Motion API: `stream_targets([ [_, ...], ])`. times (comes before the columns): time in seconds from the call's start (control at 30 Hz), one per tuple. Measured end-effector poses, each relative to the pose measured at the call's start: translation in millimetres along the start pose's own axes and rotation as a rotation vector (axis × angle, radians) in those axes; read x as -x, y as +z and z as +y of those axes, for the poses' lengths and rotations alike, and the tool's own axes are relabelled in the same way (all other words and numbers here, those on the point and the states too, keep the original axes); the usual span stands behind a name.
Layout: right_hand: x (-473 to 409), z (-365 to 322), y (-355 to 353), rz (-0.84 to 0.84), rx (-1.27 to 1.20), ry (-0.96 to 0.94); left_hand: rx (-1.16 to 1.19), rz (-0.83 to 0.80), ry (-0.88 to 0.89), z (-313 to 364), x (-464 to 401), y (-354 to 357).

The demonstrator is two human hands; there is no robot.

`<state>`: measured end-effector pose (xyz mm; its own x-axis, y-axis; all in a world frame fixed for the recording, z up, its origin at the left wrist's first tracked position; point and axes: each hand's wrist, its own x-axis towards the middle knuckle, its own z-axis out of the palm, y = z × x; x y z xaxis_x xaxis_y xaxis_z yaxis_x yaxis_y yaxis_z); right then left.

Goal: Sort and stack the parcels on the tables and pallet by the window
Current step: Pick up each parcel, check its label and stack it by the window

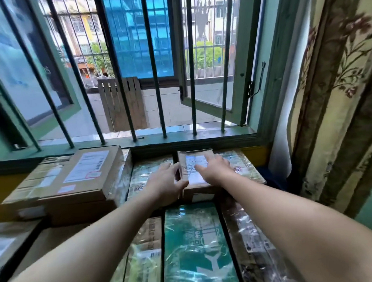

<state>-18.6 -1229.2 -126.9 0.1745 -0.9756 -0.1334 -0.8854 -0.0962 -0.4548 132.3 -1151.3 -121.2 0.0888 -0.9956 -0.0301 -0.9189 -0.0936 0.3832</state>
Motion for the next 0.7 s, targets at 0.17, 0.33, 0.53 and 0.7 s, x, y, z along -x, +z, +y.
stream_targets([
  [0.17, 21, -63, -3, 0.012, -0.059, -0.160, -0.044, 0.132, 0.010, -25, 29, -52],
  [0.33, 48, -124, 4, 0.009, -0.098, -0.276, -0.065, 0.174, -0.008, -65, 61, -91],
  [0.53, 67, -185, 32, -0.053, -0.126, -0.334, -0.027, 0.207, -0.155, -128, 102, -117],
  [0.7, 80, -222, 57, -0.104, -0.076, -0.377, -0.005, 0.202, -0.305, -172, 122, -122],
])
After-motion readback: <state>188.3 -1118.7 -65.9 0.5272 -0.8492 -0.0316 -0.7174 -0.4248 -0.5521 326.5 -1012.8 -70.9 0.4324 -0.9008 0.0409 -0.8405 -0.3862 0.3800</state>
